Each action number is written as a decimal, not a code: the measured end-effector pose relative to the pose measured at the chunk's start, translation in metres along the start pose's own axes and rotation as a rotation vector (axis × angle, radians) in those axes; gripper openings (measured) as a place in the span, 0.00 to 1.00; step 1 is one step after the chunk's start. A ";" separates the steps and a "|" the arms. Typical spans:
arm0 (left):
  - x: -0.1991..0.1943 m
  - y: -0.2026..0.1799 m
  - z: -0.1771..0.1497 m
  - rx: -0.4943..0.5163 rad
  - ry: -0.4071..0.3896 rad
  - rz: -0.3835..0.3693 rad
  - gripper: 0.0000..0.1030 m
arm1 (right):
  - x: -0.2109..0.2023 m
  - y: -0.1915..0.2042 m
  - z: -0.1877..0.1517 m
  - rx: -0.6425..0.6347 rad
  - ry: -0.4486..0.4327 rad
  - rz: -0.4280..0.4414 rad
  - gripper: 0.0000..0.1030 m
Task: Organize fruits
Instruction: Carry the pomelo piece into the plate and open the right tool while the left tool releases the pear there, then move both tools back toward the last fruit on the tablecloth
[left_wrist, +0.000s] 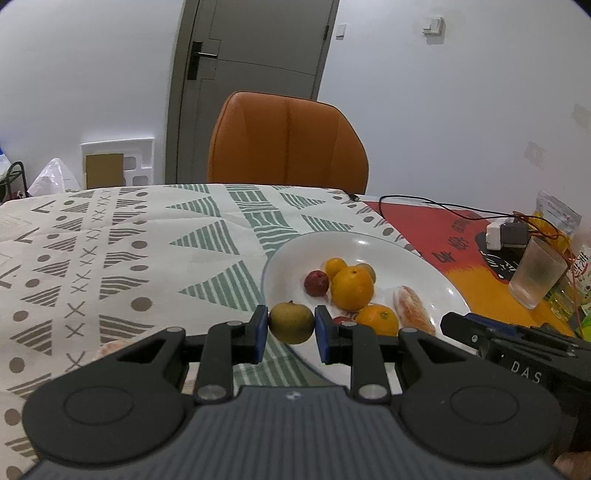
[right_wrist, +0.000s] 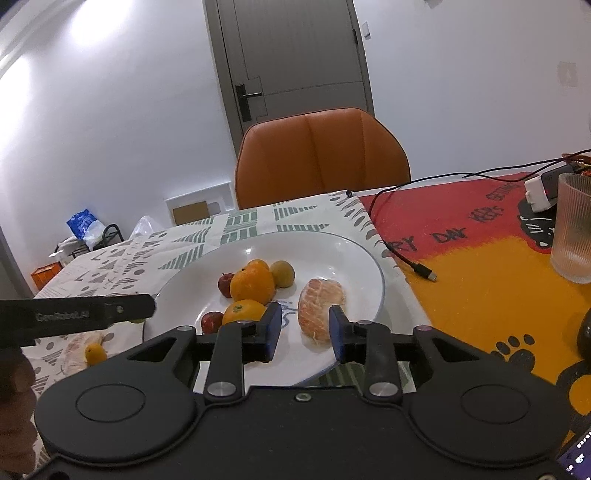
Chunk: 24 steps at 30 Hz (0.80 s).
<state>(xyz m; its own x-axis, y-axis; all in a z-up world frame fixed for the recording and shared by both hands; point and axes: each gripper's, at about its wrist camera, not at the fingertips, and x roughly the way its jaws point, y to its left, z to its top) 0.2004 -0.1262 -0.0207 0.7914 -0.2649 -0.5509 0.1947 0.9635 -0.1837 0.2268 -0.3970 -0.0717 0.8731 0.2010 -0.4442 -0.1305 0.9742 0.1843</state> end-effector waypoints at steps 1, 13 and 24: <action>0.000 -0.001 0.000 0.002 0.000 -0.005 0.25 | -0.001 0.000 0.000 0.000 -0.002 0.002 0.29; -0.011 0.005 0.000 0.008 -0.019 0.040 0.47 | -0.005 0.010 0.000 -0.002 -0.003 0.030 0.37; -0.039 0.043 -0.007 -0.041 -0.053 0.157 0.69 | -0.006 0.039 -0.002 -0.022 -0.024 0.086 0.59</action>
<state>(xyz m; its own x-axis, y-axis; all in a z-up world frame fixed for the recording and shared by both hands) 0.1735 -0.0744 -0.0130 0.8400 -0.1074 -0.5318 0.0428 0.9903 -0.1323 0.2156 -0.3595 -0.0638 0.8691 0.2814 -0.4068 -0.2151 0.9556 0.2013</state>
